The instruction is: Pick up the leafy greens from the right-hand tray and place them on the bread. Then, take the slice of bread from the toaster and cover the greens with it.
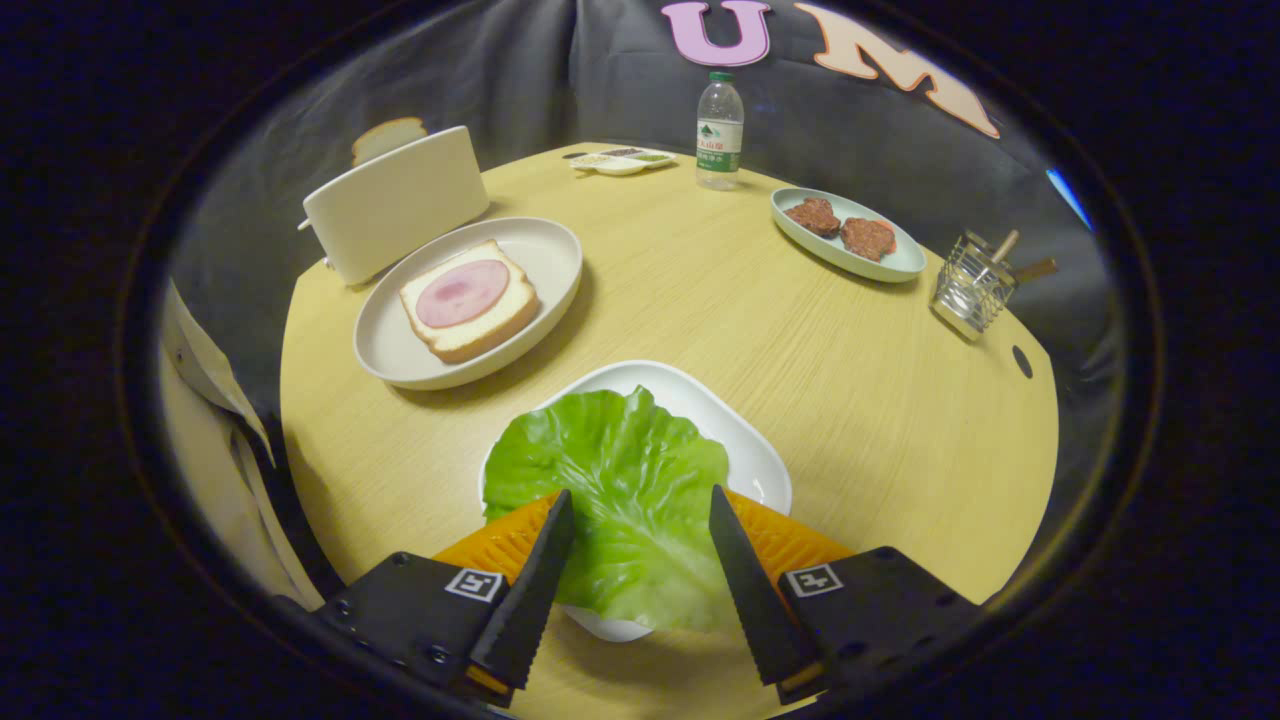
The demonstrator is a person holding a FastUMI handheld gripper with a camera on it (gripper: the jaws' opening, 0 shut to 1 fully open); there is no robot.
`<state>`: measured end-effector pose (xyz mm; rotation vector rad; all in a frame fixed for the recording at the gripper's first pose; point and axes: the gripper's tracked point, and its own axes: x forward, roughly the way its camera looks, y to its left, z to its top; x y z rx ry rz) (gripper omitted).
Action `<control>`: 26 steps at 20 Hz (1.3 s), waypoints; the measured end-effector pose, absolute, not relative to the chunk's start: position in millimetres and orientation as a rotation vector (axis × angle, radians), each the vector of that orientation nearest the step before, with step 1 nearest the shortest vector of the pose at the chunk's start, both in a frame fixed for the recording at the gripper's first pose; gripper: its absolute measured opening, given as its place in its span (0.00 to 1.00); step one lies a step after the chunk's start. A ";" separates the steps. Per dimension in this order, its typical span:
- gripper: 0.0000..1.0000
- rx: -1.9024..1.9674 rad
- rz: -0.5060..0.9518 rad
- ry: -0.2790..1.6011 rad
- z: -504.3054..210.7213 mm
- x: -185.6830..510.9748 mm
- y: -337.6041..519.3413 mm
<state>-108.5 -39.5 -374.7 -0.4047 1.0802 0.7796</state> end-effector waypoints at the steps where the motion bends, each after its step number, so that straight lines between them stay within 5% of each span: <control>1: 0.77 -0.403 0.783 1.084 -374.2 -109.9 -37.9; 5: 0.66 -0.405 0.768 1.092 -374.9 -110.0 -37.1; 10: 0.25 -0.433 0.756 1.066 -373.0 -106.2 -36.6; 13: 0.25 -0.425 0.768 1.078 -371.1 -112.9 -35.0; 14: 0.07 -0.436 0.776 1.073 -368.3 -112.4 -33.3; 26: 0.04 -0.432 0.755 1.032 -333.2 -98.0 -17.7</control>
